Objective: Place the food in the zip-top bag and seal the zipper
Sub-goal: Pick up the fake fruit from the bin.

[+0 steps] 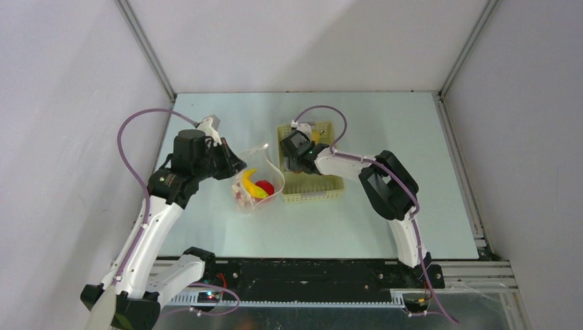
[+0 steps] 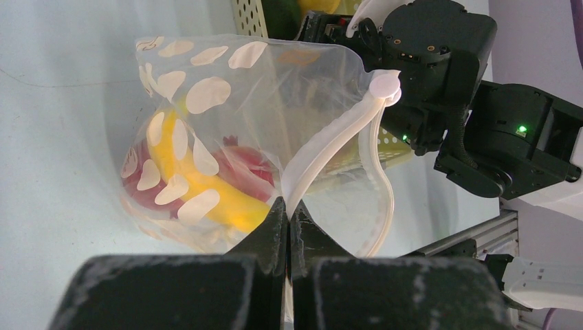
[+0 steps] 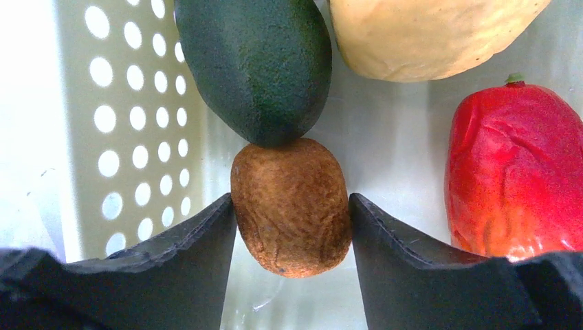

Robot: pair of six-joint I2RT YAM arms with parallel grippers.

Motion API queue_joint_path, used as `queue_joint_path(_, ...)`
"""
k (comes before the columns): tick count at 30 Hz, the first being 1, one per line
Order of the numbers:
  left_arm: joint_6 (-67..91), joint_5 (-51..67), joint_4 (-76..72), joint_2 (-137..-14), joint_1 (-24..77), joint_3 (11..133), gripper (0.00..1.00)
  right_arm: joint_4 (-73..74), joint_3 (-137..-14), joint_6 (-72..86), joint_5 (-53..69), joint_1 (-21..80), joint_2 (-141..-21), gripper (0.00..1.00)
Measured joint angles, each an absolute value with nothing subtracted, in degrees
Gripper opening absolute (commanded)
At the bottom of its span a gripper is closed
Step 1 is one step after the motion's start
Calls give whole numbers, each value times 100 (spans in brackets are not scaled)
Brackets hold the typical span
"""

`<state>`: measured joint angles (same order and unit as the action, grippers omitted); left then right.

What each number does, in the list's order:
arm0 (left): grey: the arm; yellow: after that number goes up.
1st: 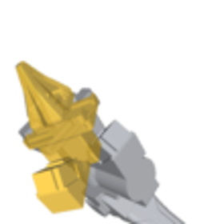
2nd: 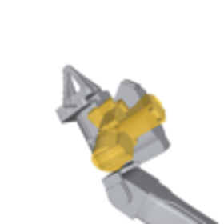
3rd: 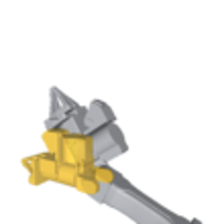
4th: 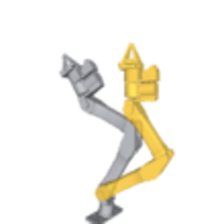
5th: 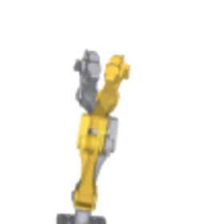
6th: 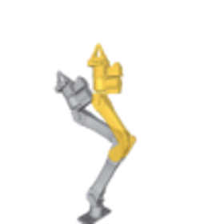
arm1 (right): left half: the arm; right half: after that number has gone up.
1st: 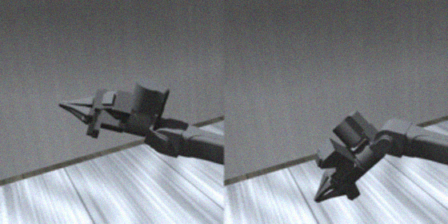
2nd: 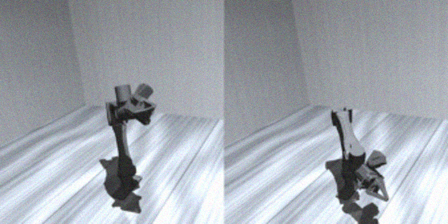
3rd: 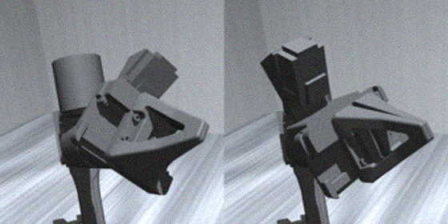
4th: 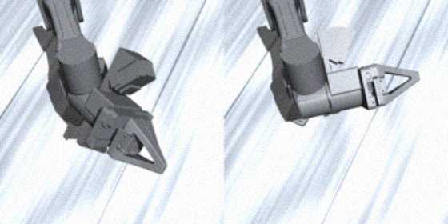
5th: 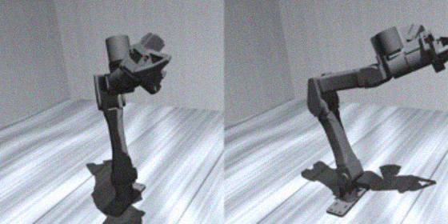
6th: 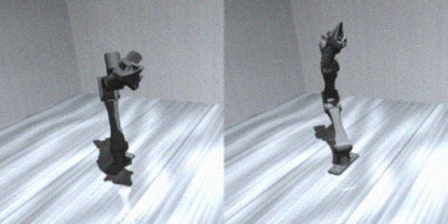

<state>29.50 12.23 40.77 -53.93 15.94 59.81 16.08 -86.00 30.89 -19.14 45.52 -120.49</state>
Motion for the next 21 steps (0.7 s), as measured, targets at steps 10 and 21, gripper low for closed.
queue_joint_path(10,2950,1243,4071,-5393,1594,5981,0,1503,-8324,3020,-1907,4552,-11804,37)
queue_joint_path(21,2952,1284,4034,-5395,1594,5981,0,1479,-7640,3039,-1903,4554,-10248,36)
